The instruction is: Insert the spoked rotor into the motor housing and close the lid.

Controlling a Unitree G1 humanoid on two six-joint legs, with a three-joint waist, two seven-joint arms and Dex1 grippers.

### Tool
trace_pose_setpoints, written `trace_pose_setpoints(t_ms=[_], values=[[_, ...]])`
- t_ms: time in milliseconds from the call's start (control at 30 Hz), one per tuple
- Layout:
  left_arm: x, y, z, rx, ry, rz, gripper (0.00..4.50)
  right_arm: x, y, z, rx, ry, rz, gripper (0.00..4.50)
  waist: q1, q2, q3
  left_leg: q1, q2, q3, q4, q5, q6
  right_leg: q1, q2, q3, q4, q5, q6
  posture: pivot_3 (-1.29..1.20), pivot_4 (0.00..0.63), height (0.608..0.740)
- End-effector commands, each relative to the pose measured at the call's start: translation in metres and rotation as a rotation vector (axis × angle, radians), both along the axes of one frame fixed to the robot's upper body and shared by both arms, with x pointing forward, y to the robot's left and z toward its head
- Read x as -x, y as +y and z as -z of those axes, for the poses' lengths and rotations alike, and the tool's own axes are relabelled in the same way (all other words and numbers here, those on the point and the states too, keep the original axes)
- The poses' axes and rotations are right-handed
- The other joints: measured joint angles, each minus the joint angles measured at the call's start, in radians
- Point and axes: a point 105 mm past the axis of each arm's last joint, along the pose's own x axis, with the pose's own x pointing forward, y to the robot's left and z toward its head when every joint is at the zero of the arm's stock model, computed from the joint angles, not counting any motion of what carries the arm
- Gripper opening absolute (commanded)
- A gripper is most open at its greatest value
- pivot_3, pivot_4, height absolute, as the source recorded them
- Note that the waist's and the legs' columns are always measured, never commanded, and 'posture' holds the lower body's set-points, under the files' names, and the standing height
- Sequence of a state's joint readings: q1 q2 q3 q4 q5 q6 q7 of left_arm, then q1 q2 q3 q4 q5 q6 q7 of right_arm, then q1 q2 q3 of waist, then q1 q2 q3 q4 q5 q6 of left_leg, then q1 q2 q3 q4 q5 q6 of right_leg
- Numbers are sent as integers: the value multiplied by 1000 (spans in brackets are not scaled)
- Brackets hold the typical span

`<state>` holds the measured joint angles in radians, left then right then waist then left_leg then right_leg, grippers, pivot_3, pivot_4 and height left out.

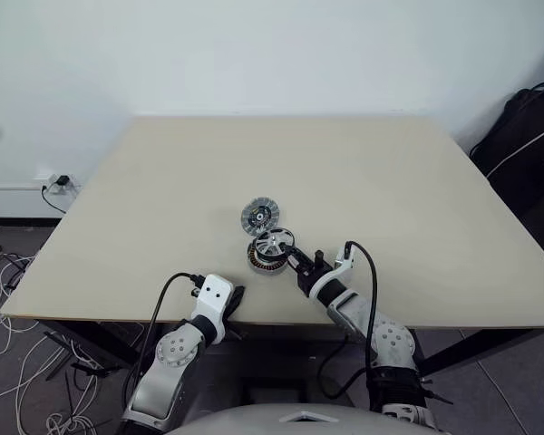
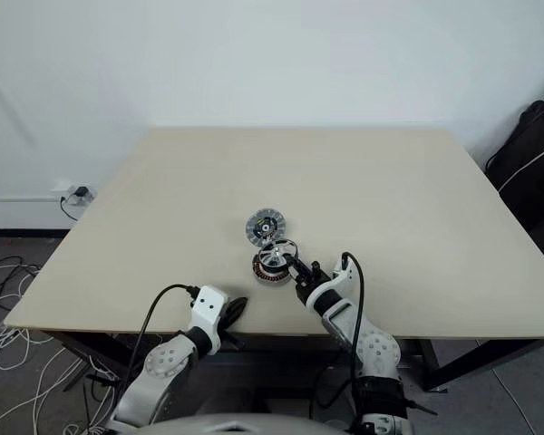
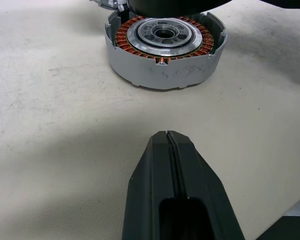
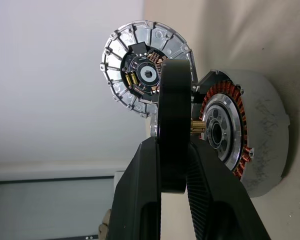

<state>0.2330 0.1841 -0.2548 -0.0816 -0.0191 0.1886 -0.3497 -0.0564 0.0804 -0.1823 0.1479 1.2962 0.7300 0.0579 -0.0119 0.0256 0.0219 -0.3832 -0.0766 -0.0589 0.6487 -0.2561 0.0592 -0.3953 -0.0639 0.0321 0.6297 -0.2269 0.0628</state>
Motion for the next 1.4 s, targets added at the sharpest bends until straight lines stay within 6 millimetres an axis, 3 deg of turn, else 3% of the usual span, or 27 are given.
trace_pose_setpoints(t_ms=[33, 300, 667, 967, 1300, 1400], values=[[-7, 0, -19, 5, -77, 1, 0, -9, 34, -24, -111, -72, -54, 379, -1, 0, 0, 0, 0, 0, 0, 0, 0, 0, 0, 0, 0, 0, 0, 0, 0, 740], [-8, 3, -19, 1, -77, -4, 0, -11, 43, -20, -107, -61, -87, 379, 0, 0, 0, 0, 0, 0, 0, 0, 0, 0, 0, 0, 0, 1, -1, 0, 0, 740], [-7, 2, -20, 5, -76, -7, 0, -11, 38, -12, -79, -32, -71, 379, -1, 0, 0, 0, 0, 0, 0, 0, 0, 0, 0, 0, 1, 1, -1, 0, 0, 740], [-6, -2, -19, 14, -72, 1, 0, -10, 25, -13, -53, -43, -32, 3363, 0, 0, -2, 1, 0, 0, 0, 0, 0, 0, 0, 0, 1, 1, -1, 0, 0, 740], [-7, -7, -17, 23, -66, 15, 0, -4, 0, -18, 0, -60, 34, 3363, 0, 0, -2, 1, 0, 0, 0, 0, 0, 0, 0, 0, 1, 1, -1, 0, 0, 740], [-7, -8, -17, 24, -67, 17, 0, 0, -19, -16, 57, -52, 82, 3363, 1, 0, -2, 1, 0, 0, 0, 0, 0, 1, 0, 0, 1, 1, -1, 0, 0, 740]])
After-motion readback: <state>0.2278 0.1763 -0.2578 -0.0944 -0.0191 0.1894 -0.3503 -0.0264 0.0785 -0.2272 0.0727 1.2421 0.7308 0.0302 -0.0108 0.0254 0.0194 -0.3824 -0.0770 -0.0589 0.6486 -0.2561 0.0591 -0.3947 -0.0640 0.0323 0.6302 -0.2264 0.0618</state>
